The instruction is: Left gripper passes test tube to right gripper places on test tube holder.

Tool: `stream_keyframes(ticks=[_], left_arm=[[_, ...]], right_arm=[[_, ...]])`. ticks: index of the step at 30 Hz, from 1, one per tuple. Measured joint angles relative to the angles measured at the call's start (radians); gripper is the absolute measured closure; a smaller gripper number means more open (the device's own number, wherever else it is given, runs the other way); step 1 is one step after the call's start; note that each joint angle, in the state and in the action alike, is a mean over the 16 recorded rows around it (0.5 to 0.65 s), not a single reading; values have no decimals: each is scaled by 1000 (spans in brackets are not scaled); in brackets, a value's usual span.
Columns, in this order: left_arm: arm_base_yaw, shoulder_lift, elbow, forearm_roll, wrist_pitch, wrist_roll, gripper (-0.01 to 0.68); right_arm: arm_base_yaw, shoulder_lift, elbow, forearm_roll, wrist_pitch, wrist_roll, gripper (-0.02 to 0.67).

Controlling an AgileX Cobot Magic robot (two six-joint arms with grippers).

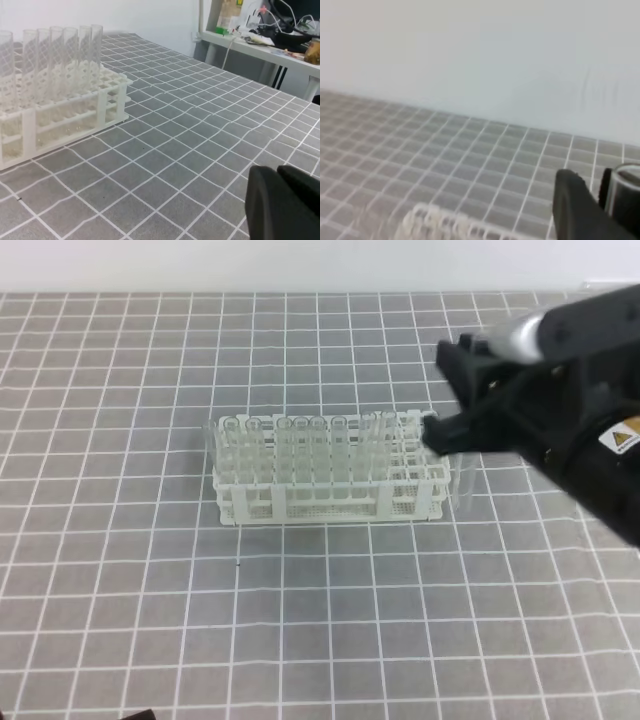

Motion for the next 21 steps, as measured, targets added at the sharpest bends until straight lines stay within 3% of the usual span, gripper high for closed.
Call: stream_keyframes(ticks=[6,10,14,21], left_arm=[[0,-1,-3,1,-3,-1,673],[0,0,-2,0,-2,-1,673],[0,-1,-2,0,-1,-1,673],[0,0,0,0,2,0,673]], right_arm=[[-155,61,26,-471,-95,471,568],[-212,136,27,-689,-202,672,568],[-236,215,27,-756,-306,722,568],[-238,319,26,-742,-416,672,568]])
